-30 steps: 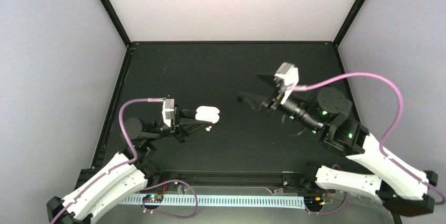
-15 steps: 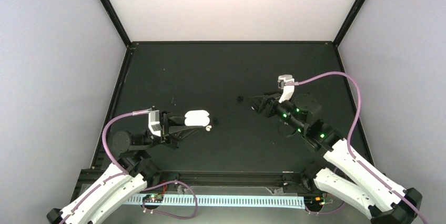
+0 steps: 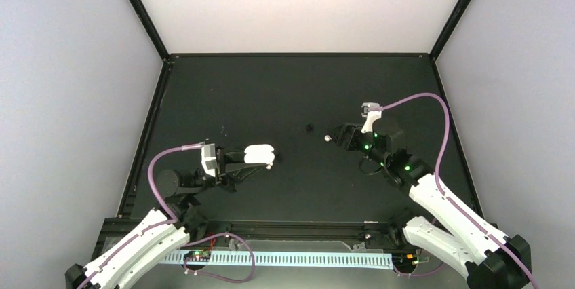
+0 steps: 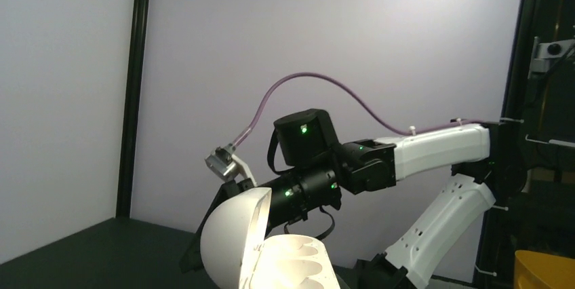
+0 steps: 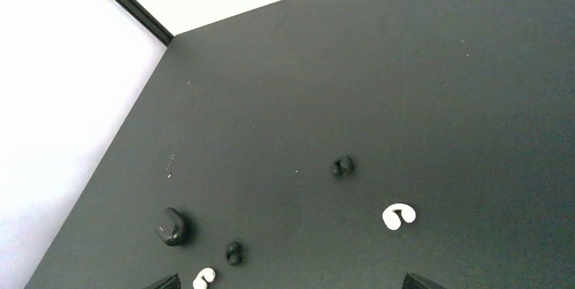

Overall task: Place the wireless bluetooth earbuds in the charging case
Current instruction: Pick up the earbud from the center of the board.

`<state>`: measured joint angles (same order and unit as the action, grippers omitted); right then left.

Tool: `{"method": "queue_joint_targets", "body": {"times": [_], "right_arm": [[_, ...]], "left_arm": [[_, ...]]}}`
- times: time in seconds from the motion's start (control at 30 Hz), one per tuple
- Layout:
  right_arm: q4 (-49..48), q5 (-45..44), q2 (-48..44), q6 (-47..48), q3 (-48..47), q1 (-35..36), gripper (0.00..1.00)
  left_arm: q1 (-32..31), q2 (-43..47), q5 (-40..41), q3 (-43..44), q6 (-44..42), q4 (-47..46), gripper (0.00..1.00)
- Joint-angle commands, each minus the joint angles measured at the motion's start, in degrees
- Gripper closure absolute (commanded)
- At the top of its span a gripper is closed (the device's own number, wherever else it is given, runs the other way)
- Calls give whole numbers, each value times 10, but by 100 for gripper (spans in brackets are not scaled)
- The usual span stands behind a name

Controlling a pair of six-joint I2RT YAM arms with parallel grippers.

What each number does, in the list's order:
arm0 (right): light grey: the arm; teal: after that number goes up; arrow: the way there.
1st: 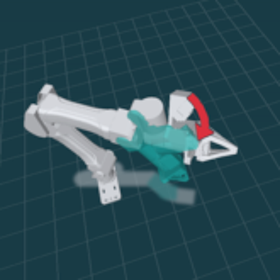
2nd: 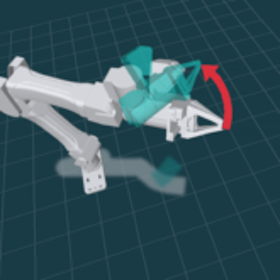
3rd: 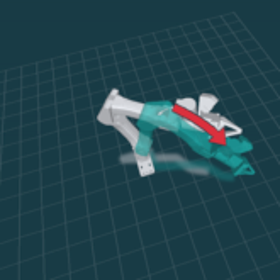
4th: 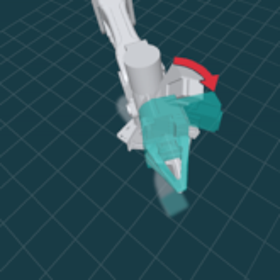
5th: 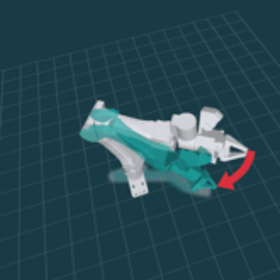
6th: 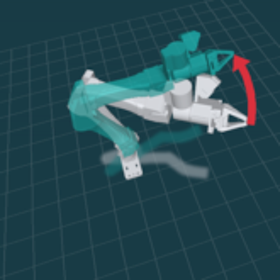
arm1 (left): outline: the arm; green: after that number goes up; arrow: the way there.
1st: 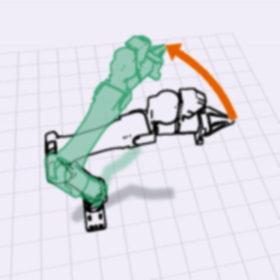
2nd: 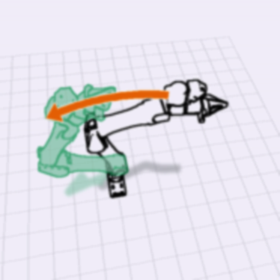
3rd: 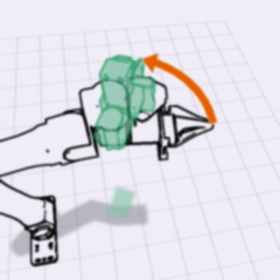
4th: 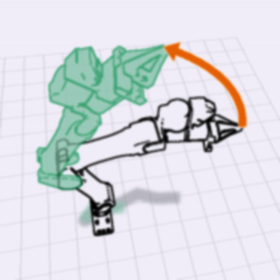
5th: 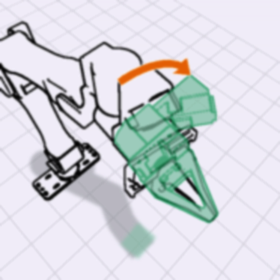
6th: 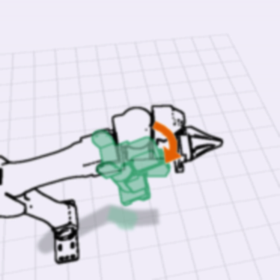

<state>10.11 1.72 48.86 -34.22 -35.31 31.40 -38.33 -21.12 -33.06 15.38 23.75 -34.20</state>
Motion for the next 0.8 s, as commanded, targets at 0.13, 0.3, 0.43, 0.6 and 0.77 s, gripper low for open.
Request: {"method": "queue_joint_targets", "body": {"times": [0.13,0.3,0.43,0.6,0.77], "right_arm": [[-4,6,37,35,-11,-3,15],[-22,2,86,19,-21,-2,17],[-61,10,122,-4,-16,-3,20],[-97,-3,176,-25,-13,-3,26],[-101,-50,238,-33,-31,-3,30]], "left_arm": [[6,-98,-41,37,1,-108,98],[8,-87,-53,60,-23,-49,98],[8,-53,-50,48,-16,-1,98],[8,-4,-38,22,14,33,98],[8,51,-30,12,24,78,99]]}}
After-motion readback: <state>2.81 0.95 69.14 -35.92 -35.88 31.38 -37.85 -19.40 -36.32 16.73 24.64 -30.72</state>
